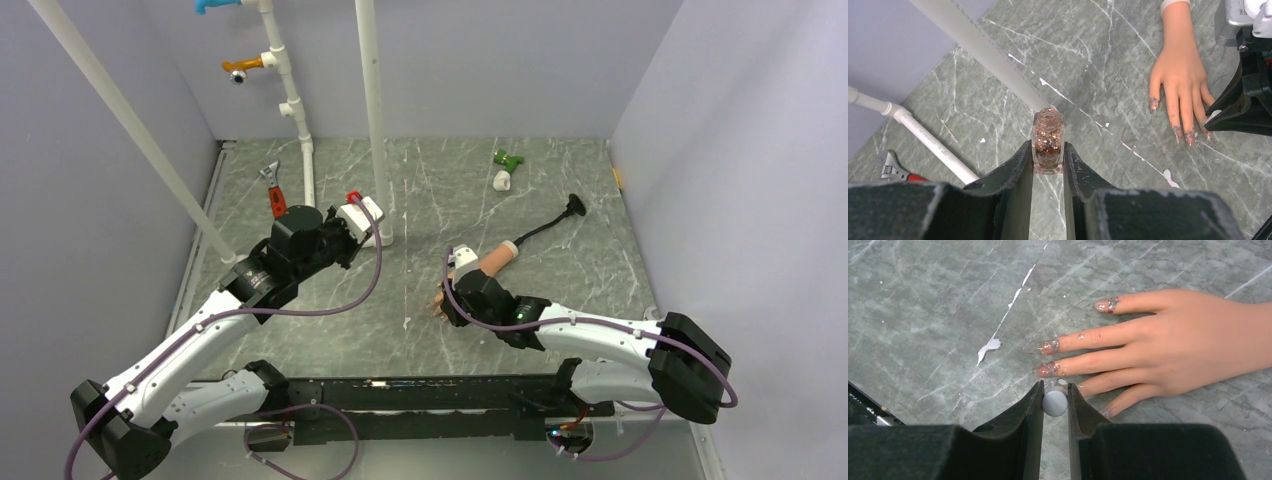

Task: Paint the nails
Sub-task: Paint the nail polish on the nail.

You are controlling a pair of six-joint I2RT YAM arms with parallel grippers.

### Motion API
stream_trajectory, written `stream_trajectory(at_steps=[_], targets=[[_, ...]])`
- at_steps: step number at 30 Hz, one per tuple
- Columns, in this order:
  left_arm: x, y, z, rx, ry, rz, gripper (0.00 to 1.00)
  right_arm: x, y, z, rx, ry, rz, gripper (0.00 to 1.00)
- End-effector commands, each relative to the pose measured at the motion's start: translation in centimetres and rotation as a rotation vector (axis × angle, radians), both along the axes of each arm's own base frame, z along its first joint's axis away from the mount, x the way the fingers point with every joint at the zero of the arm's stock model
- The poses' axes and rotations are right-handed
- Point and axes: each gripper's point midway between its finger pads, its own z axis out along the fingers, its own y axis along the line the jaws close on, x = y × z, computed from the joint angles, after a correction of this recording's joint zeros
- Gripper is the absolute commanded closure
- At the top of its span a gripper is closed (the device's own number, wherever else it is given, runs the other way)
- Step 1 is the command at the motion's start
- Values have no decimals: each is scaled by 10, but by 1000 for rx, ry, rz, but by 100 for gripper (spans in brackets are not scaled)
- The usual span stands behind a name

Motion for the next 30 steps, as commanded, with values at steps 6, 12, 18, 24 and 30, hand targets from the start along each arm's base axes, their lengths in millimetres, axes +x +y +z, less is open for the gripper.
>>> stream_trajectory(at_steps=[6,12,18,24,30], targets=[[3,0,26,-32,-61,7,100,-3,5,6,33,5,16,100],[2,0,26,-32,-62,7,100,-8,4,1,32,22,23,100],[2,0,26,-32,-61,7,100,-11,2,1,38,32,21,100],[3,-1,26,-32,-60,7,100,-11,1,8,49,28,18,100],[2,-1,26,-30,-58,5,100,-10,-1,24,78,4,10,100]])
